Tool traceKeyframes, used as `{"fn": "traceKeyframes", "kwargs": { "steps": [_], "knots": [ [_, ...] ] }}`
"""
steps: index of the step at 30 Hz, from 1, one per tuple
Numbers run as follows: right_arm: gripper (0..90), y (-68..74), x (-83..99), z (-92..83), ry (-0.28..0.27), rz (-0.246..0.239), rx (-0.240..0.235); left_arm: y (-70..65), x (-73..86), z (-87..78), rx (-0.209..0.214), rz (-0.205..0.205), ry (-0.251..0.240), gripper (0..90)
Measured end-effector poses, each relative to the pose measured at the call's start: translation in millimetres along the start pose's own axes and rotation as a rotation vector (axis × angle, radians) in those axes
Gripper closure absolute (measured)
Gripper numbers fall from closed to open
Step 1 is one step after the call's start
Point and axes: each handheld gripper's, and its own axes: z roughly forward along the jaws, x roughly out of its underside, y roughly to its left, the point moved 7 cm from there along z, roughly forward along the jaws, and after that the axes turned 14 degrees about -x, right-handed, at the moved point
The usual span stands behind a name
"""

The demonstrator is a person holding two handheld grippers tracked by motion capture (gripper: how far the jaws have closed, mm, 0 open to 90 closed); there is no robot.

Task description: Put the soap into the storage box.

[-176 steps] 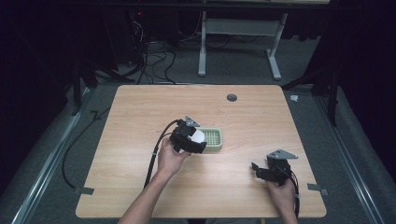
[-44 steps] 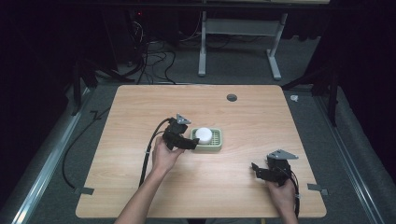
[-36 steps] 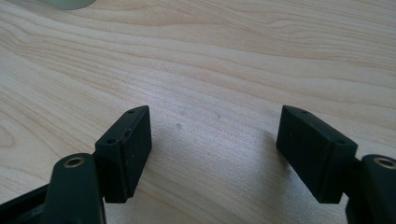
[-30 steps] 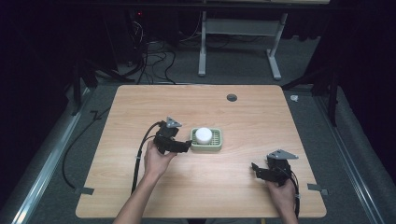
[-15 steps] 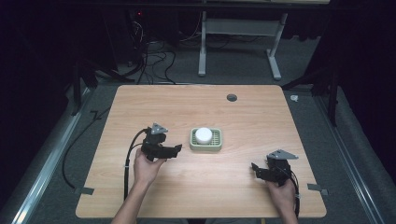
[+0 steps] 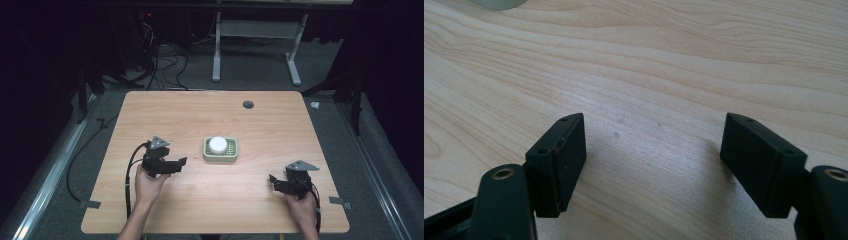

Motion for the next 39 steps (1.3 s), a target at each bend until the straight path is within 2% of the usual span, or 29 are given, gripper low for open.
{"fn": "traceKeyframes", "kwargs": {
  "steps": [13, 22, 39],
  "knots": [
    [27.2, -0.2, -0.1, 0.0, 0.000, -0.002, 0.001, 4.7, 12.7, -11.1, 0.000, -0.006, -0.008, 24.1],
    [27.2, -0.1, 0.0, 0.0, 0.000, 0.000, 0.001, 9.6, 21.5, -18.8, -0.008, -0.025, -0.016, 24.2],
    [27.2, -0.1, 0.0, 0.0, 0.002, -0.004, 0.003, 16.6, 42.0, -20.9, -0.029, -0.043, -0.001, 24.1]
  ]
}}
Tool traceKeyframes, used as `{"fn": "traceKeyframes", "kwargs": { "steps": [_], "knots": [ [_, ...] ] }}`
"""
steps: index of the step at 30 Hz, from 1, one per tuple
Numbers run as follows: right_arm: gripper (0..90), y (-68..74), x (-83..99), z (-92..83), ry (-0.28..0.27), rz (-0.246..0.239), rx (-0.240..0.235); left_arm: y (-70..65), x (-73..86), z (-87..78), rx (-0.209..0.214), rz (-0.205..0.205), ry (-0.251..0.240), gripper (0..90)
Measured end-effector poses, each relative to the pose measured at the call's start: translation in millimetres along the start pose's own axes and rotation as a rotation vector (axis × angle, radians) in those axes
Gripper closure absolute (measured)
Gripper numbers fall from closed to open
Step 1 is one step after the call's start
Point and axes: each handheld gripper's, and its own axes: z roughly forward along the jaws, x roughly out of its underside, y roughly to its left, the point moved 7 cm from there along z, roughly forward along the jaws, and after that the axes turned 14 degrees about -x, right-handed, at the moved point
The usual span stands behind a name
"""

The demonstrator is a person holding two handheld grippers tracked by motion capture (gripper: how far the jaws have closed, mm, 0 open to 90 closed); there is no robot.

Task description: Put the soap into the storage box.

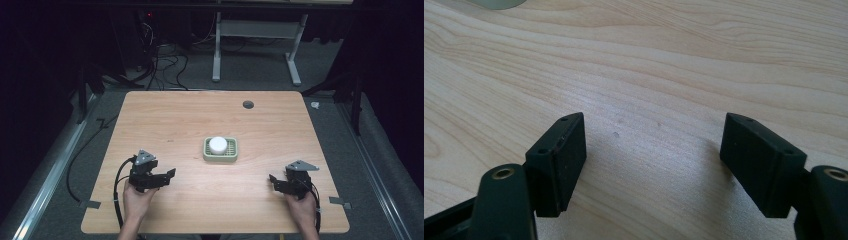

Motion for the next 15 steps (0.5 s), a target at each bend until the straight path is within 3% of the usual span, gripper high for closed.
{"fn": "traceKeyframes", "kwargs": {
  "steps": [15],
  "knots": [
    [27.3, 0.0, 0.0, 0.0, 0.000, 0.000, 0.000, 7.3, 16.7, 6.4, -0.018, -0.017, 0.029, 24.3]
  ]
}}
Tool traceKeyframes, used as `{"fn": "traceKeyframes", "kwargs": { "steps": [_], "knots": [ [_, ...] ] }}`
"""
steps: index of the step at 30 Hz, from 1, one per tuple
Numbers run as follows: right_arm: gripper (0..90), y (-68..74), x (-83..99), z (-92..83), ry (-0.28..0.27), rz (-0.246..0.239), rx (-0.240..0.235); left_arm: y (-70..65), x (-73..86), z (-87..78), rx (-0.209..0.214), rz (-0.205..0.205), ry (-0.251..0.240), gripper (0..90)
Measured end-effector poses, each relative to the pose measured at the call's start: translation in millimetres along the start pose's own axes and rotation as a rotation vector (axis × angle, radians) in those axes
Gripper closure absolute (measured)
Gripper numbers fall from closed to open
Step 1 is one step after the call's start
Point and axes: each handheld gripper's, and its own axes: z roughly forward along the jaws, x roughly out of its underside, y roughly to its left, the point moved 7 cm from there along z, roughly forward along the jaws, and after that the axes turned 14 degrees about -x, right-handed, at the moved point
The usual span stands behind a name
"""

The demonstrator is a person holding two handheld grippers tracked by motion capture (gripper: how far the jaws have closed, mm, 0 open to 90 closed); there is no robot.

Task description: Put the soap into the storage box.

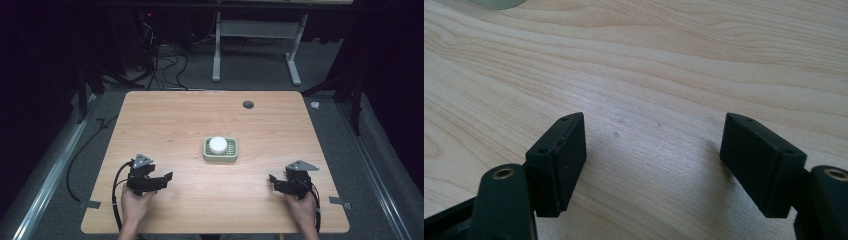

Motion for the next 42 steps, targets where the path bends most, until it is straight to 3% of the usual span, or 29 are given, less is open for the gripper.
{"fn": "traceKeyframes", "kwargs": {
  "steps": [21, 42],
  "knots": [
    [27.3, 0.0, 0.0, 0.0, 0.000, 0.000, 0.000, -10.5, 14.5, 14.7, -0.010, 0.015, 0.026, 24.2],
    [27.3, 0.0, 0.0, 0.0, 0.000, 0.000, 0.000, -18.3, 24.9, 31.5, -0.050, 0.039, 0.033, 24.2]
  ]
}}
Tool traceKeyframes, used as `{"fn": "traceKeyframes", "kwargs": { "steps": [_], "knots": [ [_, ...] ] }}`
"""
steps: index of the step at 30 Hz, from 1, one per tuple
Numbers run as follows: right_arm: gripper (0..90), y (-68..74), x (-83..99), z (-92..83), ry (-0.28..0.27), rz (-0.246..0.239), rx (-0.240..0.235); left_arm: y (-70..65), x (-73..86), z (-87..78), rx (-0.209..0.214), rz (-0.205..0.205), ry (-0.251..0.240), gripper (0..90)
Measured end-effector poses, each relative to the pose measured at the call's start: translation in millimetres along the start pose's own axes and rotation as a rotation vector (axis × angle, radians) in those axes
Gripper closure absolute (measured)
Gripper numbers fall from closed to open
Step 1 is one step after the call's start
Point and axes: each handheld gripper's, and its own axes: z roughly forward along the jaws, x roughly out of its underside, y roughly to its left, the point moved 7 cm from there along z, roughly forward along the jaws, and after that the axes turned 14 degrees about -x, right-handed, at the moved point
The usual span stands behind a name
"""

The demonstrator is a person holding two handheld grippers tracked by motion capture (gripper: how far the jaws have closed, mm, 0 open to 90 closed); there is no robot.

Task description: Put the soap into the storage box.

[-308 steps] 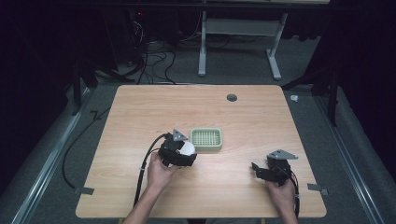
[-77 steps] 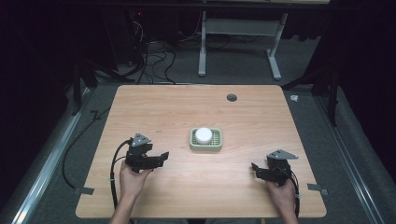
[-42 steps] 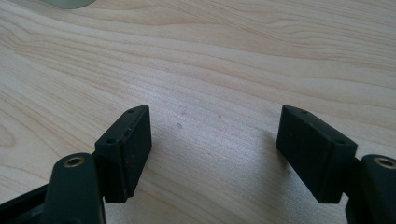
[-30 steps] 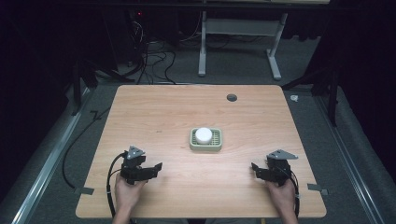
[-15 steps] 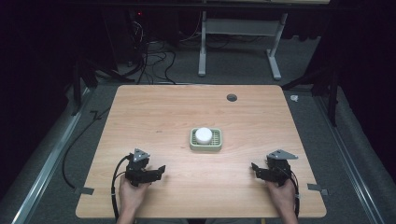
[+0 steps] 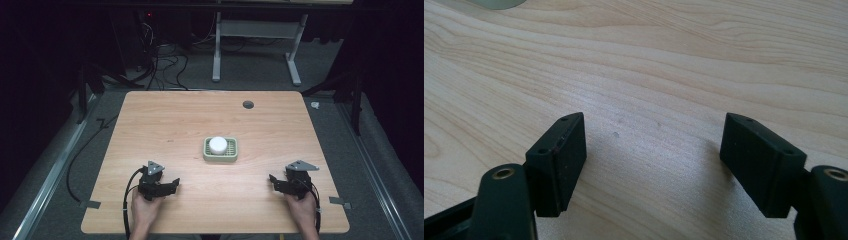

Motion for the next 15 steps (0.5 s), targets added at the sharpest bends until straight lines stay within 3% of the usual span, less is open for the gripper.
{"fn": "traceKeyframes", "kwargs": {
  "steps": [5, 7, 15],
  "knots": [
    [27.3, 0.0, 0.0, 0.0, 0.000, 0.000, 0.000, -1.7, -0.3, 2.5, -0.022, 0.013, -0.019, 24.1],
    [27.3, 0.0, 0.0, 0.0, 0.000, 0.000, 0.000, -4.1, 1.1, 5.3, -0.063, 0.048, -0.051, 23.6],
    [27.3, 0.0, 0.1, 0.0, 0.000, 0.000, 0.001, -4.3, 1.5, 5.9, -0.071, 0.043, -0.057, 21.3]
  ]
}}
